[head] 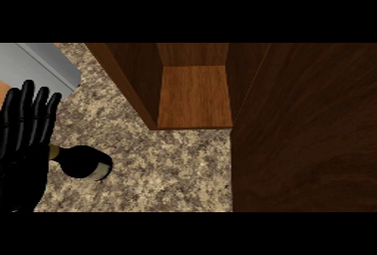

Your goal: Pick up the wine, place it into the cabinet and close the cabinet

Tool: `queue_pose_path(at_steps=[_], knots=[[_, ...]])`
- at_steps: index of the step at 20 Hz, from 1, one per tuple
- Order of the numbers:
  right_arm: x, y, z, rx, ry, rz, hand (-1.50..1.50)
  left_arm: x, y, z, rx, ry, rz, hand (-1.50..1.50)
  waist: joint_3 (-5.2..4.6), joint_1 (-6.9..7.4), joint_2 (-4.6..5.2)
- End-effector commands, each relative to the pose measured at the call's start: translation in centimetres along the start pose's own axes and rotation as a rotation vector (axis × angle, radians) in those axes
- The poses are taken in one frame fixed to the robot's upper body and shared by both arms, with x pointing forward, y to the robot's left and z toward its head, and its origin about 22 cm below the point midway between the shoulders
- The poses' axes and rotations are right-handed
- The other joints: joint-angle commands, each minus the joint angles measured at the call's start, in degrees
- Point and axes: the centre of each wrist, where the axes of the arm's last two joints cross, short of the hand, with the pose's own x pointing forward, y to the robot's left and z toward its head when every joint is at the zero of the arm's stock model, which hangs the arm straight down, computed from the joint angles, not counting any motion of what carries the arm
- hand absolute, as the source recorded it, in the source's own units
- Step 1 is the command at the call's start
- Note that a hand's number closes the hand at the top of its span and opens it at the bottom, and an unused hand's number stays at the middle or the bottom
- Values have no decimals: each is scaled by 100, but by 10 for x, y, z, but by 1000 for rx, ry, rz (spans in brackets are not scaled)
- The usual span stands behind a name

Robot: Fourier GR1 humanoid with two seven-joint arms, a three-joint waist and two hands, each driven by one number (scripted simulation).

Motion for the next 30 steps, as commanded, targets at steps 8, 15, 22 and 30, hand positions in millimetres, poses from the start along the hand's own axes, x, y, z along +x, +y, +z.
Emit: queue_pose_path(at_steps=[8,15,22,30], knots=[[11,26,35,238,143,-248,-150,-28,41,17,-87,205,405,-150,-132,118,-73],[72,20,54,263,163,-288,-150,41,107,5,-133,265,456,-150,-125,126,-99],[104,21,70,251,172,-298,-150,83,121,15,-101,283,474,-150,-122,90,-86],[121,20,67,253,183,-295,-150,121,120,26,-89,262,473,-150,-123,105,-95]])
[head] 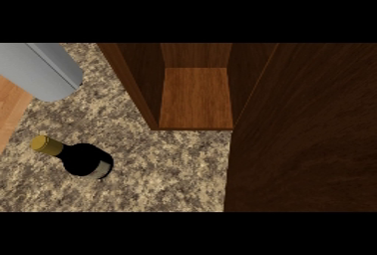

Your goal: Pick up the wine, place it into the cabinet and close the cabinet

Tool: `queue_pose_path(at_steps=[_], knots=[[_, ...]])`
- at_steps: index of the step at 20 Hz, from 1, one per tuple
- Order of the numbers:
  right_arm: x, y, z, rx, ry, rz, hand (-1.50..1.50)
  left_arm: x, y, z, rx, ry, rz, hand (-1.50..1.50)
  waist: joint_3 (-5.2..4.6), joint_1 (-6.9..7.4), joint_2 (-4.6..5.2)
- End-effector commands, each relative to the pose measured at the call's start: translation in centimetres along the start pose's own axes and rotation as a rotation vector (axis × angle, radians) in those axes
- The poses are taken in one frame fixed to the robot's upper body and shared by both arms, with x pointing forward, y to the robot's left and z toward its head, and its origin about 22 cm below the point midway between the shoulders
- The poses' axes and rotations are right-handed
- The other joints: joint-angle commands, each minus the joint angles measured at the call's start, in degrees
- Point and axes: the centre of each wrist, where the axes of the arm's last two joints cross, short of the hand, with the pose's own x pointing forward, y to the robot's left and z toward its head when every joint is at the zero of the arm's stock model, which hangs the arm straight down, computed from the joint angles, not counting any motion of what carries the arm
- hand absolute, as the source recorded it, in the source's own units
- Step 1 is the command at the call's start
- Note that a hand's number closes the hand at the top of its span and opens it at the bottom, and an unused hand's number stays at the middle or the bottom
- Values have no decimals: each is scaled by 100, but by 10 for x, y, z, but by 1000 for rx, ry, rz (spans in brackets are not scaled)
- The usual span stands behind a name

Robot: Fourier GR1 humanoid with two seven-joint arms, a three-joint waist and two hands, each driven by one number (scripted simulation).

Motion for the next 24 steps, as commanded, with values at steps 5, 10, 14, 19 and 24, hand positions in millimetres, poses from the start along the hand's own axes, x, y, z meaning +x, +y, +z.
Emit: queue_pose_path(at_steps=[5,10,14,19,24], knots=[[54,21,35,16,-89,-5,-150,23,5,13,17,-4,10,-150,-6,-48,-15],[62,19,42,35,-83,-16,-150,27,11,14,78,-13,5,-150,-1,-90,-5],[64,18,34,12,-70,-7,-150,36,8,21,86,-44,-26,-150,-4,-23,10],[58,23,33,3,-79,-14,-150,13,17,27,103,-42,-22,-150,-6,-55,10],[61,20,28,12,-95,-36,-150,11,32,4,169,-19,-77,-150,-3,-117,39]])
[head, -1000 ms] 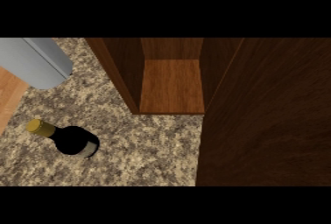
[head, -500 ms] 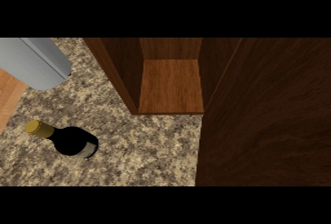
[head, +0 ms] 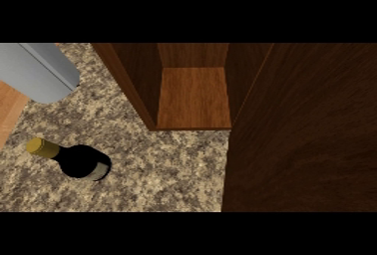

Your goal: Pick up the wine, place it into the cabinet and close the cabinet

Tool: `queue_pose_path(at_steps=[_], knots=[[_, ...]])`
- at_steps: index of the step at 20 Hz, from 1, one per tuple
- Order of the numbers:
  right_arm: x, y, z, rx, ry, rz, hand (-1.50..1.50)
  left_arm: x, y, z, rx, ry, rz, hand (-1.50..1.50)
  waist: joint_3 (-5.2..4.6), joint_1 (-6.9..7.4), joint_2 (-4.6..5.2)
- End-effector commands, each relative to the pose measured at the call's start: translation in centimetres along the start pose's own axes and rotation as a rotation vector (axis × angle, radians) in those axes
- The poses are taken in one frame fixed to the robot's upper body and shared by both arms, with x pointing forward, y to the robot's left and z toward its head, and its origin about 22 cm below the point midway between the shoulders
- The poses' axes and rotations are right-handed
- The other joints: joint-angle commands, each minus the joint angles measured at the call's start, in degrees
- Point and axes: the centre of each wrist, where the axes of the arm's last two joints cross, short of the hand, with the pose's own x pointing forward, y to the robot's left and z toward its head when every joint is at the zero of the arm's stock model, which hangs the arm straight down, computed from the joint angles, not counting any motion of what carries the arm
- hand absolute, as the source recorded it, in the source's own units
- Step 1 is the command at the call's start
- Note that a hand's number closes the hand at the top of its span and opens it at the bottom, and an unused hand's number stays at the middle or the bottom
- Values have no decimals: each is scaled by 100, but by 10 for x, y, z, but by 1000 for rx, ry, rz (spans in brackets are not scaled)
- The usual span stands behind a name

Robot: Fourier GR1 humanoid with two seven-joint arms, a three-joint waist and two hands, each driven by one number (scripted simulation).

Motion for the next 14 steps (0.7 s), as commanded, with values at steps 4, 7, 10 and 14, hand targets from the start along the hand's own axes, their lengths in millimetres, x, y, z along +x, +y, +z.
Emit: queue_pose_path(at_steps=[4,7,10,14], knots=[[38,9,36,25,-87,-60,-150,-33,27,1,37,61,-68,-150,-1,-39,-9],[40,5,36,22,-72,-58,-150,-47,37,-10,36,75,-69,-150,0,-28,1],[23,-6,20,23,-83,-49,-150,-76,43,-18,17,85,-91,-150,3,14,16],[26,-6,27,17,-73,-55,-150,-113,42,-34,29,119,-85,-150,4,-47,20]])
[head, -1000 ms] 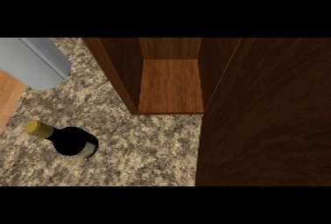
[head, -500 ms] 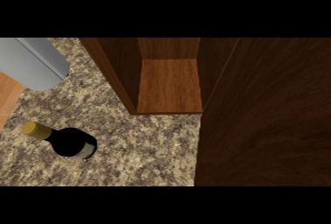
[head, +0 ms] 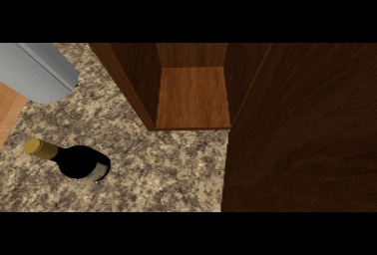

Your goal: Pick up the wine, place it into the cabinet and close the cabinet

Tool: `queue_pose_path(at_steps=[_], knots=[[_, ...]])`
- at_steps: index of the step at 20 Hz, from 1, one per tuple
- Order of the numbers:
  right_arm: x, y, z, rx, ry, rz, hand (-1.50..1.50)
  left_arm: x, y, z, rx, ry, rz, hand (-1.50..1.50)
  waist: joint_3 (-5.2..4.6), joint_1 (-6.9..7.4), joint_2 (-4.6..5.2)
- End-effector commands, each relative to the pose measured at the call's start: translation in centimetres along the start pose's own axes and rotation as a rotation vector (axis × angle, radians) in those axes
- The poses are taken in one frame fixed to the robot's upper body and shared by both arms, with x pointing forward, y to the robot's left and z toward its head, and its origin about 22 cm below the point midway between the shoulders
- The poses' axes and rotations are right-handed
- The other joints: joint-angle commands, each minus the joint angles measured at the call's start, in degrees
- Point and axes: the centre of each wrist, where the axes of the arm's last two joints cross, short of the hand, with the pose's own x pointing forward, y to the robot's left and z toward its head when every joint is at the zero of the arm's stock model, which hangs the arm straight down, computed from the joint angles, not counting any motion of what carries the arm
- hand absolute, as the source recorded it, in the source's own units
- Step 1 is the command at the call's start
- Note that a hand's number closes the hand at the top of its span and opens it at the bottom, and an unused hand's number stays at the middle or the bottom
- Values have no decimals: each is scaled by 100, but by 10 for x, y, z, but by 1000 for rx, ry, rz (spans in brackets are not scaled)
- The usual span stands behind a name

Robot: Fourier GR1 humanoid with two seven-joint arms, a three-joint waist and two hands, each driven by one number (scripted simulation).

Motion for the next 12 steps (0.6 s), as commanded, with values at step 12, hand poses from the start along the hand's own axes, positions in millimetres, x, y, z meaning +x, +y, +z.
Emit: queue_pose_path(at_steps=[12], knots=[[18,-6,23,46,-45,-63,-150,-100,55,-19,158,20,-114,-150,0,-1,3]])
